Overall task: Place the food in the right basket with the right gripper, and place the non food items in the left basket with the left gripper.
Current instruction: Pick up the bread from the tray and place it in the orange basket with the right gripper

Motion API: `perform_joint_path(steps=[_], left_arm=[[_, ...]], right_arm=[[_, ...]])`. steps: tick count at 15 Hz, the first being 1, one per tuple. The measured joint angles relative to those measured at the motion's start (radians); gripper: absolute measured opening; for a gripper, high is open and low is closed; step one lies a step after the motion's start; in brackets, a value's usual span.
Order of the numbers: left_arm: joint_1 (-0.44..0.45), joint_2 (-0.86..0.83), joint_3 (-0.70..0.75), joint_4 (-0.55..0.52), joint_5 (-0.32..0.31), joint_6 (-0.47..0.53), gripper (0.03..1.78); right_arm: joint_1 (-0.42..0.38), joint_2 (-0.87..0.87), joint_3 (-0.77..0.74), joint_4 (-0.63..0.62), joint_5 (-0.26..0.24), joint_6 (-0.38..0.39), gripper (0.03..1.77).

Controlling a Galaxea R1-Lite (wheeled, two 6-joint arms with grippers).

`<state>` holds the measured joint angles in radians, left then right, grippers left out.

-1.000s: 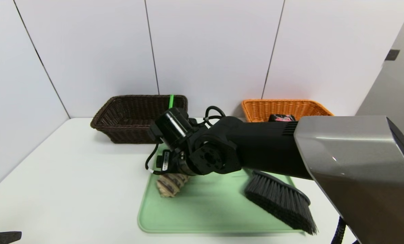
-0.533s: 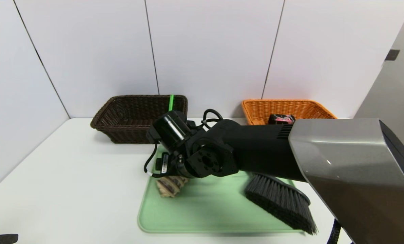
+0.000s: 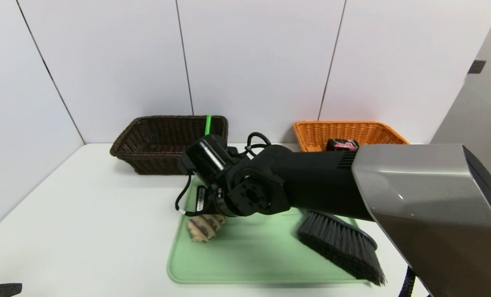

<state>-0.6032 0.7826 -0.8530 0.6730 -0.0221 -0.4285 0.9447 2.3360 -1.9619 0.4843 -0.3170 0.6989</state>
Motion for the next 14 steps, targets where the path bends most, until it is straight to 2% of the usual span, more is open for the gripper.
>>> perform_joint_path(steps=[1, 2, 9, 14], left_arm=[[0.000, 0.000, 0.000, 0.002, 0.000, 0.000, 1.69], [0.000, -0.001, 0.001, 0.003, 0.000, 0.000, 1.69], [0.000, -0.003, 0.004, 0.005, 0.001, -0.001, 1.69], [0.000, 0.003, -0.001, 0.003, 0.002, -0.001, 1.69]], right_arm=[[0.000, -0.001, 0.000, 0.007, 0.000, 0.000, 0.13], [0.000, -0.002, 0.000, 0.010, 0.000, 0.000, 0.08], [0.010, -0.059, 0.000, 0.055, 0.000, 0.000, 0.08], [0.067, -0.197, 0.003, 0.089, 0.000, -0.015, 0.08]])
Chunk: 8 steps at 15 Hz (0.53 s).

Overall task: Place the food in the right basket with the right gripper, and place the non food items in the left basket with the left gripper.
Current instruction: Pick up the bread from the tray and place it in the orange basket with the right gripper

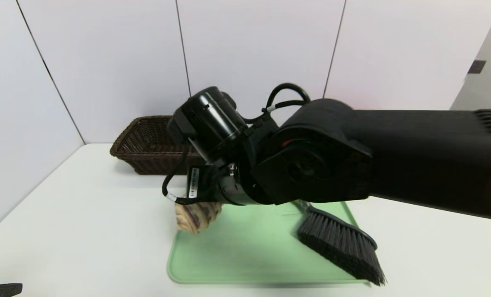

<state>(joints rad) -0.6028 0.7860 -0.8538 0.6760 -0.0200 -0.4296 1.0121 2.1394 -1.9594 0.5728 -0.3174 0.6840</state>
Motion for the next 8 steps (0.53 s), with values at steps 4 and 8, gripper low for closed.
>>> perform_joint_path(steps=[4, 8], left_arm=[[0.000, 0.010, 0.000, -0.001, 0.000, 0.001, 1.69], [-0.001, 0.024, 0.000, -0.004, -0.001, 0.004, 1.69]], right_arm=[[0.017, -0.134, 0.000, 0.003, -0.021, -0.105, 0.08], [-0.151, -0.217, 0.000, -0.029, -0.038, -0.186, 0.08]])
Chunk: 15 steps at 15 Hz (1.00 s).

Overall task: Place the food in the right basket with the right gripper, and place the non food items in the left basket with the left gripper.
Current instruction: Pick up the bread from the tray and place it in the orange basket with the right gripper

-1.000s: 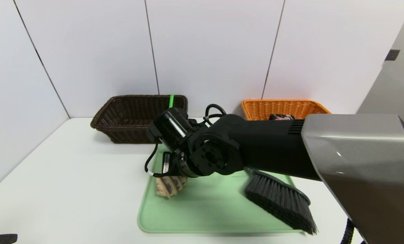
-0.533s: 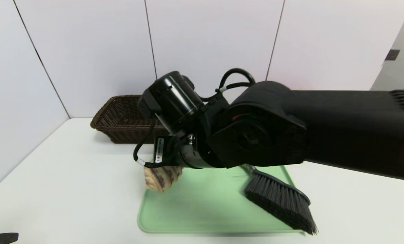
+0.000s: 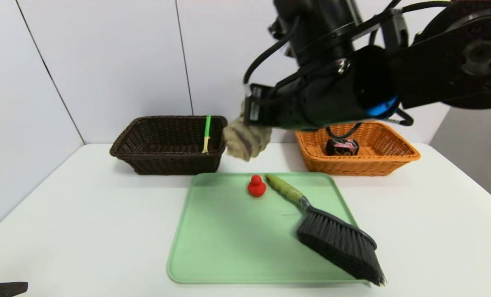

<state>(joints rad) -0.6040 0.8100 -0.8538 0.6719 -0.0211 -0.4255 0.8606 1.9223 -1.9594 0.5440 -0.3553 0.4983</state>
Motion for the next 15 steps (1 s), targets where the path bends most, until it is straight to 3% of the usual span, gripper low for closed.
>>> perform_joint_path(steps=[4, 7, 11, 15], left_arm=[[-0.002, 0.013, -0.001, -0.004, -0.002, 0.003, 1.69], [-0.003, 0.018, -0.003, -0.005, -0.029, 0.004, 1.69], [-0.003, 0.017, -0.009, -0.005, -0.034, 0.004, 1.69], [-0.003, 0.014, -0.007, -0.005, -0.035, 0.005, 1.69]], right_arm=[[-0.231, -0.039, -0.001, -0.066, 0.019, 0.001, 0.08], [-0.364, -0.034, 0.000, -0.082, 0.058, 0.061, 0.08], [-0.480, 0.036, 0.012, -0.078, 0.063, 0.120, 0.08], [-0.546, 0.140, 0.014, -0.077, 0.059, 0.163, 0.08]])
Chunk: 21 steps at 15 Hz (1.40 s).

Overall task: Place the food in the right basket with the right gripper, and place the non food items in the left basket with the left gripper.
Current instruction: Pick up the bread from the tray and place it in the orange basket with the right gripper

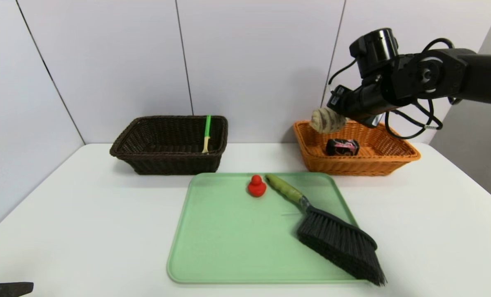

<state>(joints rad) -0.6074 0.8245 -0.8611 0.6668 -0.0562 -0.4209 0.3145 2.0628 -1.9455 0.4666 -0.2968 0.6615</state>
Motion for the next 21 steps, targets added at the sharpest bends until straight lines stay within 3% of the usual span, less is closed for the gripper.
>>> perform_joint_path(steps=[10, 12, 17, 21], left_arm=[[0.000, 0.016, 0.000, -0.017, -0.005, 0.000, 1.69], [0.000, 0.021, 0.000, -0.020, -0.007, 0.000, 1.69], [0.000, 0.022, 0.000, -0.019, -0.007, 0.000, 1.69], [0.000, 0.019, 0.000, -0.019, -0.007, -0.001, 1.69]], right_arm=[[-0.081, 0.138, -0.003, -0.001, -0.017, -0.004, 0.08], [-0.083, 0.148, -0.004, -0.003, -0.042, -0.006, 0.08], [-0.082, 0.153, -0.004, 0.001, -0.053, -0.004, 0.83], [-0.077, 0.146, -0.003, 0.001, -0.056, -0.003, 1.18]])
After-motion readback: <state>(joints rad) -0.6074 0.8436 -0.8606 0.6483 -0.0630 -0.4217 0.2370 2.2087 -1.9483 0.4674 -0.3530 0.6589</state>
